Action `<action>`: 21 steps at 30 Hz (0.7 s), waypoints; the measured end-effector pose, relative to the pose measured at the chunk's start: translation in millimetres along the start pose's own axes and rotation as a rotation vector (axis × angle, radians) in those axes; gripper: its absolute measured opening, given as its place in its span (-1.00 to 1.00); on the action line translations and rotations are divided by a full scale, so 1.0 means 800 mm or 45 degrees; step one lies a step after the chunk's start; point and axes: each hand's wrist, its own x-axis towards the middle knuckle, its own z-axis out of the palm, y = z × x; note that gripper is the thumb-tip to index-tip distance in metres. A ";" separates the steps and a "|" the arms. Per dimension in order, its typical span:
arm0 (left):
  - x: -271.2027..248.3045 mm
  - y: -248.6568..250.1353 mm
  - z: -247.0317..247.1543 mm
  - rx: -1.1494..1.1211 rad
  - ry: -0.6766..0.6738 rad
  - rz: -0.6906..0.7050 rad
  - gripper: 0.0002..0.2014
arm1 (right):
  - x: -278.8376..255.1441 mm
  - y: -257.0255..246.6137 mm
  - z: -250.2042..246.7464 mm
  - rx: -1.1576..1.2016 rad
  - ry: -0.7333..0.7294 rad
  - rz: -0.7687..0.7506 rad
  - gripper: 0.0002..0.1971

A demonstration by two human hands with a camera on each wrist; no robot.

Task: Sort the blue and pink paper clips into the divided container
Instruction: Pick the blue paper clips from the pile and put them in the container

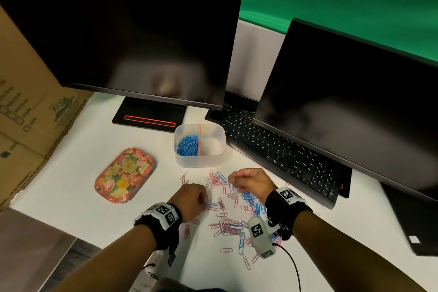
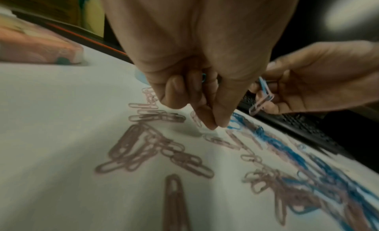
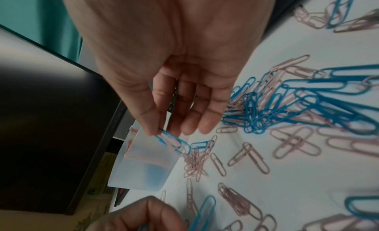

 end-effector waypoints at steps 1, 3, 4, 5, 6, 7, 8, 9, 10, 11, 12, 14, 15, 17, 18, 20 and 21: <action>0.000 0.002 -0.001 -0.068 0.029 -0.008 -0.77 | -0.002 -0.001 0.000 0.030 -0.009 -0.006 -0.92; 0.002 0.006 -0.001 -0.172 0.091 -0.059 -0.74 | -0.006 -0.003 0.001 0.094 -0.034 0.000 -0.90; 0.003 0.007 -0.002 -0.239 0.098 -0.091 -0.71 | -0.008 -0.005 0.002 0.115 -0.043 0.003 -0.89; 0.005 0.010 -0.003 -0.318 0.083 -0.119 -0.70 | -0.010 -0.005 0.003 0.124 -0.043 0.006 -0.88; 0.007 0.012 -0.004 -0.390 0.059 -0.141 -0.72 | -0.010 -0.006 0.003 0.124 -0.037 0.010 -0.86; 0.008 0.015 -0.006 -0.451 0.042 -0.159 -0.76 | -0.010 -0.005 0.004 0.115 -0.026 0.012 -0.84; 0.008 0.018 -0.007 -0.501 0.038 -0.175 -0.79 | -0.010 -0.005 0.005 0.104 -0.017 0.013 -0.83; 0.008 0.021 -0.008 -0.544 0.046 -0.188 -0.81 | -0.010 -0.004 0.006 0.090 -0.008 0.011 -0.81; 0.008 0.024 -0.008 -0.574 0.063 -0.192 -0.84 | -0.010 -0.004 0.007 0.075 0.001 0.005 -0.80; 0.007 0.028 -0.008 -0.594 0.085 -0.193 -0.85 | -0.010 -0.004 0.008 0.055 0.010 -0.003 -0.80; 0.007 0.030 -0.008 -0.612 0.109 -0.196 -0.86 | -0.010 -0.003 0.008 0.035 0.016 -0.012 -0.79; 0.008 0.034 -0.007 -0.674 0.166 -0.223 -0.84 | -0.012 -0.004 0.010 0.001 0.020 -0.025 -0.79; 0.008 0.037 -0.005 -0.710 0.194 -0.237 -0.84 | -0.012 -0.004 0.011 -0.014 0.022 -0.033 -0.78; 0.010 0.042 0.000 -0.746 0.240 -0.249 -0.86 | -0.013 -0.005 0.014 -0.040 0.041 -0.047 -0.77; 0.010 0.045 0.002 -0.755 0.263 -0.244 -0.86 | -0.013 -0.004 0.016 -0.047 0.057 -0.049 -0.77; 0.010 0.053 0.007 -0.779 0.330 -0.234 -0.86 | -0.013 -0.004 0.019 -0.058 0.093 -0.047 -0.77; 0.010 0.056 0.009 -0.797 0.369 -0.236 -0.85 | -0.013 -0.004 0.021 -0.060 0.115 -0.044 -0.78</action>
